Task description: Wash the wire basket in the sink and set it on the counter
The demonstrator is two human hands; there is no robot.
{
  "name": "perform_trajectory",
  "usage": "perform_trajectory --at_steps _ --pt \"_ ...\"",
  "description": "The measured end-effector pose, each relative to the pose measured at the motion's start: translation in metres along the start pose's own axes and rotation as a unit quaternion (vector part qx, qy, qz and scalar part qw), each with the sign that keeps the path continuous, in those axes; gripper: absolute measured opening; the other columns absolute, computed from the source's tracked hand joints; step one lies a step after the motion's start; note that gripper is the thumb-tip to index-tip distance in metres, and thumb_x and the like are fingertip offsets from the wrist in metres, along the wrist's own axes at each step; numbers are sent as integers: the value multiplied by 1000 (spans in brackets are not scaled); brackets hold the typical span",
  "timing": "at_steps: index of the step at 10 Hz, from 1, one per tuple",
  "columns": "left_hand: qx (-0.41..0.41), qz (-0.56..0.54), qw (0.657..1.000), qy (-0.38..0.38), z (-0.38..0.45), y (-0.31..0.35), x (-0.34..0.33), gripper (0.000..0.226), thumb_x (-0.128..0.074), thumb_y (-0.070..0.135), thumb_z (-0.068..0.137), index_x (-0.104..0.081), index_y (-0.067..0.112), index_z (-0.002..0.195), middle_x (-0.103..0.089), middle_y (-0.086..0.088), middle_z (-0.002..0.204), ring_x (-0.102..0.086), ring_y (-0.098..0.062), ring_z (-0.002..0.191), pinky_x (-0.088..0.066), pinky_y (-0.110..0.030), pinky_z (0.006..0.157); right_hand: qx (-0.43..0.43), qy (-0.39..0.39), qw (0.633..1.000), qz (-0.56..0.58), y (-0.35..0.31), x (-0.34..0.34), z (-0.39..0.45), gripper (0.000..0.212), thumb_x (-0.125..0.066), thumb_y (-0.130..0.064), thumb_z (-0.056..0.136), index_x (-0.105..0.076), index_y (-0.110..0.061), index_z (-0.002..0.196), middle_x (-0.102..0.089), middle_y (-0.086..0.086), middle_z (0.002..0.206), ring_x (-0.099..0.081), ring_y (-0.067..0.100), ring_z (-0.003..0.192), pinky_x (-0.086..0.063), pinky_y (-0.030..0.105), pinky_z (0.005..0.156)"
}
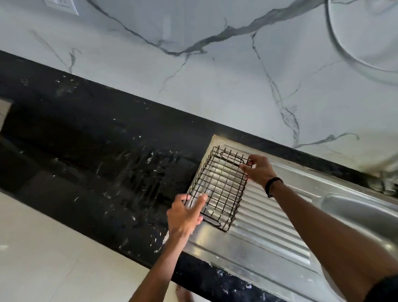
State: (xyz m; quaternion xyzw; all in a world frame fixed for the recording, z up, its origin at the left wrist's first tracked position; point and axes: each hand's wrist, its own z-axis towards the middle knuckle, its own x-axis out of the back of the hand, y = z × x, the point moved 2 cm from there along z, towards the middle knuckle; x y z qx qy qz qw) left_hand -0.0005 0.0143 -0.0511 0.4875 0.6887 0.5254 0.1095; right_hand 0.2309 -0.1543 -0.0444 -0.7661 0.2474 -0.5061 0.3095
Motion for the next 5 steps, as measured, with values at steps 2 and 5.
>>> perform_trajectory --at_steps 2,5 --pt "-1 1 1000 -23 -14 -21 -22 79 -68 73 72 -56 12 120 -72 -8 59 -73 -17 51 -63 -40 56 -6 0 1000 -10 13 1 -10 61 -77 -21 90 -52 -6 144 -61 13 137 -56 28 129 -42 33 107" --pt "-177 140 968 108 2 -14 -15 60 -56 75 89 -53 24 121 -51 10 57 -55 -9 49 -48 -32 51 -4 15 1000 -23 24 6 -38 59 -63 -31 99 -40 -14 151 -53 17 145 -54 30 131 -47 43 108"
